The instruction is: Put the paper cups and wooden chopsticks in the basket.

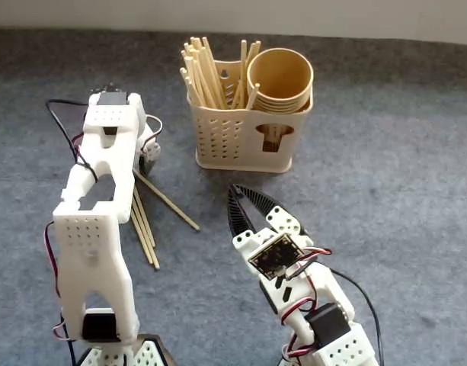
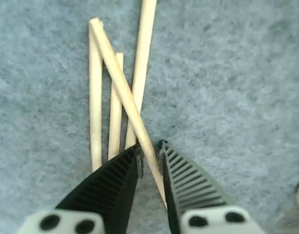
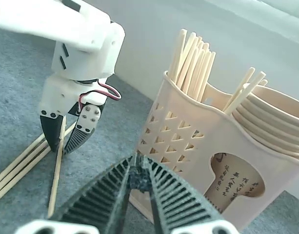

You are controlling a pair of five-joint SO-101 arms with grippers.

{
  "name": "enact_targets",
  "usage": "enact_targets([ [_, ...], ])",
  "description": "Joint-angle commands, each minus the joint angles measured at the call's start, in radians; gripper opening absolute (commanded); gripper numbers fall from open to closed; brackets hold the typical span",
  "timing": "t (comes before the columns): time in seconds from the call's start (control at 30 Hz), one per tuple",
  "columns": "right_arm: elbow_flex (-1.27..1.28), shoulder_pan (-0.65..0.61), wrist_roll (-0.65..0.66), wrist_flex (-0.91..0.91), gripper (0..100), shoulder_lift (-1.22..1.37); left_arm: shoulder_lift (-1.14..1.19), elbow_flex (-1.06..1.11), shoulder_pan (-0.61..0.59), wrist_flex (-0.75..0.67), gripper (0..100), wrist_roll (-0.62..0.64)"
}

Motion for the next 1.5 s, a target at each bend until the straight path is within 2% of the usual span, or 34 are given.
enact_targets([
  [0.0, 0.097, 0.005, 0.011, 0.005, 0.6, -0.008, -0.007, -0.019, 0.015, -0.009, 0, 0.0],
  [0.3, 0.097, 0.005, 0.011, 0.005, 0.6, -0.008, -0.007, -0.17, 0.01, 0.166, 0, -0.002],
  [0.67, 0.097, 0.005, 0.011, 0.004, 0.6, -0.01, -0.019, -0.262, 0.008, 0.264, 0, -0.003],
  [0.8, 0.097, 0.01, 0.006, 0.002, 0.6, -0.018, -0.104, -0.213, 0.008, 0.264, 0, -0.003],
  [0.97, 0.097, 0.01, 0.005, 0.002, 0.6, -0.018, -0.275, -0.045, 0.013, 0.25, 0, -0.003],
  [1.3, 0.097, 0.013, 0.005, -0.002, 0.6, -0.018, -0.728, 0.49, 0.016, -0.095, 0, -0.002],
  [1.47, 0.097, 0.079, 0.009, -0.002, 0.6, -0.019, -0.923, 0.697, 0.038, -0.249, 0, -0.002],
])
